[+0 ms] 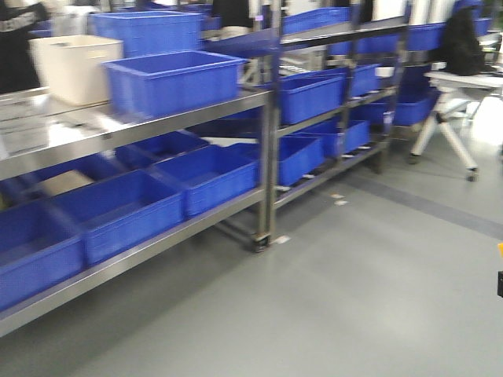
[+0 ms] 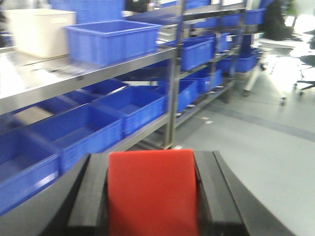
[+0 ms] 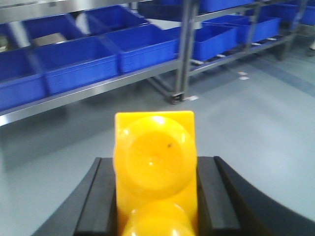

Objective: Pick red and yellow blocks into blue bin
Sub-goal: 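Drive the base to the blue bin holding both blocks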

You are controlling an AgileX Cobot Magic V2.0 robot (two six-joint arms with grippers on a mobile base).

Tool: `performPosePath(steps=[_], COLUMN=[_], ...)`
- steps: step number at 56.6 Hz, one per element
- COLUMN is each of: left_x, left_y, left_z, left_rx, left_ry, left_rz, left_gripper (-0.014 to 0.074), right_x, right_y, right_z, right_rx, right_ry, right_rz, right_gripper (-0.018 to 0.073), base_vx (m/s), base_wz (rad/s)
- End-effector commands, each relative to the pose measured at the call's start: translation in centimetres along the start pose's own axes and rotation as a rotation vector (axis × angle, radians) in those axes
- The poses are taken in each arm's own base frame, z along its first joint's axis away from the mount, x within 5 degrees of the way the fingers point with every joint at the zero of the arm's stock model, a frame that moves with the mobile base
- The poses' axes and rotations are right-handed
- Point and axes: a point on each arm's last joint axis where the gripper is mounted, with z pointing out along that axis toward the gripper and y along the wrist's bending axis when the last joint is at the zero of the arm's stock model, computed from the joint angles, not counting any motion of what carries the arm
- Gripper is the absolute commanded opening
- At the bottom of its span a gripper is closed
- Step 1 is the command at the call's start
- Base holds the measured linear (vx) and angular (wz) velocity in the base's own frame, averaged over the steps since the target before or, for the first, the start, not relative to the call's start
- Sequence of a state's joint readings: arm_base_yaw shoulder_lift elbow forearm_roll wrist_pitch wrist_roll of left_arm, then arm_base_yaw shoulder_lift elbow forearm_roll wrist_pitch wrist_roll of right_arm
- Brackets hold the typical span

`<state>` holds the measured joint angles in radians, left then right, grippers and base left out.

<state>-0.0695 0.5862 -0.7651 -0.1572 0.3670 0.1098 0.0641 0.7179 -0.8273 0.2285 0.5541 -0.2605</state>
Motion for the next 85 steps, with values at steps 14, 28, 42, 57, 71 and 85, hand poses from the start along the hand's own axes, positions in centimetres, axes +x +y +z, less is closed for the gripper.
performPosePath(steps=[14, 28, 42, 57, 71, 85], left_x=[-1.58, -1.57, -1.57, -1.57, -1.57, -1.57], left_y=[-0.06, -0.06, -0.06, -0.06, -0.06, -0.06], left_z=[-0.28, -0.28, -0.27, -0.27, -0.27, -0.27], left_rx=[0.001, 0.001, 0.001, 0.001, 0.001, 0.001], left_ry=[-0.106, -0.105, -0.104, -0.104, -0.104, -0.105], left_rz=[-0.009, -0.009, -0.009, -0.009, -0.009, -0.009], left_gripper=[0.0002, 0.0002, 0.0002, 0.0002, 0.0002, 0.0002], right_x=[-1.63, -1.63, -1.63, -1.63, -1.63, -1.63], right_y=[-0.22, -0.22, -0.22, -0.22, -0.22, -0.22], right_z=[-0.57, -0.57, -0.57, -0.57, -0.57, -0.57], right_rx=[0.025, 0.025, 0.025, 0.025, 0.025, 0.025], right_ry=[-0.114, -0.114, -0.114, -0.114, -0.114, -0.114], right_rz=[-0.009, -0.009, -0.009, -0.009, -0.009, -0.009], right_gripper=[-0.0011, -0.0011, -0.0011, -0.0011, -0.0011, -0.0011], base_vx=[0.55, 0.52, 0.52, 0.53, 0.55, 0.54], base_wz=[-0.56, -0.53, -0.34, -0.16, -0.06, 0.04])
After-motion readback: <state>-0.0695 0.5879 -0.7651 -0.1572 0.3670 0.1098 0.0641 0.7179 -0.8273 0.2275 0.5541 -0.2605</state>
